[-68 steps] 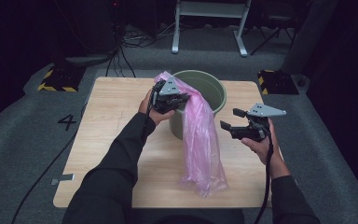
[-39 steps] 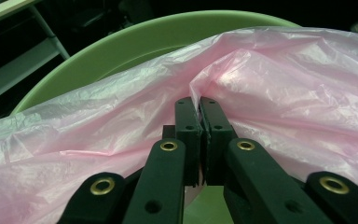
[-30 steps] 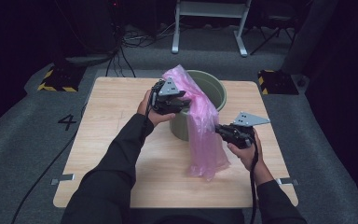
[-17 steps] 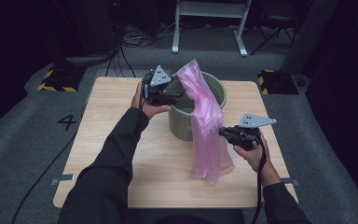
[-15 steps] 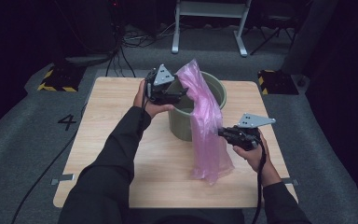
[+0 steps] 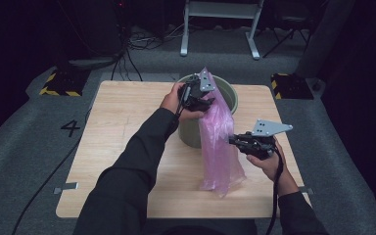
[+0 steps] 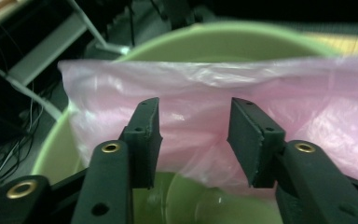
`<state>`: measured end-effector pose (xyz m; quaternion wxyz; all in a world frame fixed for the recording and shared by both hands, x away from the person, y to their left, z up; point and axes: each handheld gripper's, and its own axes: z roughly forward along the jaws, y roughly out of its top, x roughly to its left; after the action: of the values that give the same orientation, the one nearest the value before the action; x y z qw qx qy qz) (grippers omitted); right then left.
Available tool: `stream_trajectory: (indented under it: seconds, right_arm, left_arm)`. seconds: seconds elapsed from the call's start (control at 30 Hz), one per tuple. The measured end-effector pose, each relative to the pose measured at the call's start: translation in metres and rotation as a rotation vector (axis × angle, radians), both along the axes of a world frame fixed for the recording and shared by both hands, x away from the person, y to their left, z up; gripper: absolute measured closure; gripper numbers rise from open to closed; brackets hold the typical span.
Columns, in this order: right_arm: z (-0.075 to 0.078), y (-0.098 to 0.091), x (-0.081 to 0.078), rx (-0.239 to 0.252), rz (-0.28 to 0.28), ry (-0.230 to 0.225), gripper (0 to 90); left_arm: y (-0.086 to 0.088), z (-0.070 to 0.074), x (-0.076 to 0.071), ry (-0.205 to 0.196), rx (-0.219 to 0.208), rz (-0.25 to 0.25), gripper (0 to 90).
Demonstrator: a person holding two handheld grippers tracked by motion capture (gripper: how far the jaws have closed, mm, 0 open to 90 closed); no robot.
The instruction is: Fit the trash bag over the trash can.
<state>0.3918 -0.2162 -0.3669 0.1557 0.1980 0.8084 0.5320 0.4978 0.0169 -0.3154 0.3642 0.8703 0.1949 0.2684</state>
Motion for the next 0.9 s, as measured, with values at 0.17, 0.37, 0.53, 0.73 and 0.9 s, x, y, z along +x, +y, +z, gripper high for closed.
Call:
stream_trajectory:
  seconds: [0.17,0.37,0.53,0.73,0.9]
  right_arm:
    - [0.009,-0.005,-0.001,0.037,-0.048,-0.038,87.3]
    - [0.016,-0.009,0.006,0.060,-0.122,-0.041,87.6]
    - [0.020,-0.009,0.012,0.057,-0.137,-0.034,87.5]
    - [0.027,-0.006,0.017,0.062,-0.144,-0.018,86.9]
    - [0.032,-0.002,0.026,0.050,-0.131,0.009,86.7]
  left_arm:
    - [0.000,0.000,0.000,0.030,0.032,-0.005,57.5]
    - [0.017,0.009,-0.006,0.011,-0.023,-0.022,54.8]
    - [0.028,0.014,-0.020,-0.015,-0.108,-0.085,45.1]
    - [0.045,0.010,-0.044,-0.059,-0.147,-0.141,36.0]
    - [0.053,0.006,-0.055,-0.068,-0.175,-0.175,34.7]
